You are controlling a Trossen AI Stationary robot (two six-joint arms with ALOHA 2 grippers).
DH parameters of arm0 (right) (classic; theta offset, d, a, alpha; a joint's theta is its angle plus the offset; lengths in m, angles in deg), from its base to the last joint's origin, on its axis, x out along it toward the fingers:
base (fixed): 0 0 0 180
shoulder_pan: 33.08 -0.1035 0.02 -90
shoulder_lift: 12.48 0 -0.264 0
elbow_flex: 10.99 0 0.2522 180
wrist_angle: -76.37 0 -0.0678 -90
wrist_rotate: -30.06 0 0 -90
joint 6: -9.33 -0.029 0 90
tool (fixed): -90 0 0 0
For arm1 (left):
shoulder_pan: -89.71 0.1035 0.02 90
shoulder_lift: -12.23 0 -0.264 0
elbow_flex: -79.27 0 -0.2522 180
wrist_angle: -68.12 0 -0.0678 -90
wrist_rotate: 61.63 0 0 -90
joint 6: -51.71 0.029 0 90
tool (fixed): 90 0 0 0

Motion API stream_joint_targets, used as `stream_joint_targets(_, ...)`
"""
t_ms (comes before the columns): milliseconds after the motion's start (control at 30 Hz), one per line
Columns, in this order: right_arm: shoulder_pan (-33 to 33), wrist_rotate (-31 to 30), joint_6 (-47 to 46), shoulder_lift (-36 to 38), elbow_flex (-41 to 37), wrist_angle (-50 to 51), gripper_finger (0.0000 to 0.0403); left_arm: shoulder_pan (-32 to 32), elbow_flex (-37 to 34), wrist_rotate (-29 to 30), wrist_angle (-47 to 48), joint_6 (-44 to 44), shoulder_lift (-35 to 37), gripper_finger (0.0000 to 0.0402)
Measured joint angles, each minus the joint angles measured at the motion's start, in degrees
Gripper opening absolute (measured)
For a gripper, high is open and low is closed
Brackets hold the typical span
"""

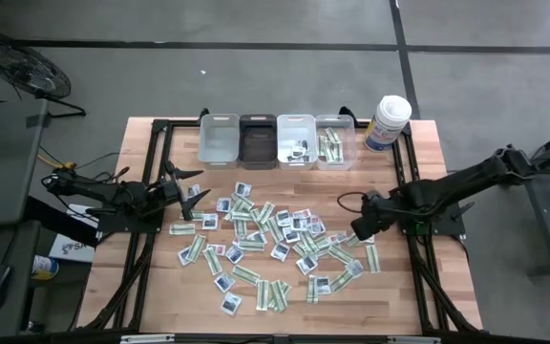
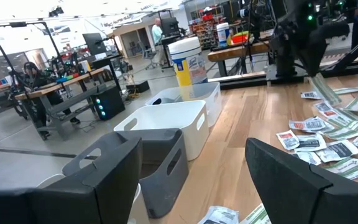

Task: Pick & Place First Aid Supplies
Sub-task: Put the green bandage into the transparent bin

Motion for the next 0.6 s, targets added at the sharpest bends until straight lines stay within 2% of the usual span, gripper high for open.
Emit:
stream_joint_targets(333,0.39,-3.54,0.16,2.59,1.33,0.7,0.0,0.0,0.02,-0.02,0.0,0.0,0.0,0.028)
stream_joint_targets(467,0.39,-3.85,0.37,2.56,1.33,0.95,0.0,0.0,0.0,-0.01,0.0,0.0,0.02,0.028)
stream_joint_targets(600,0.39,-2.02,5.0,0.9,0.59,0.35,0.0,0.0,0.0,-0.02,0.0,0.0,0.0,0.028)
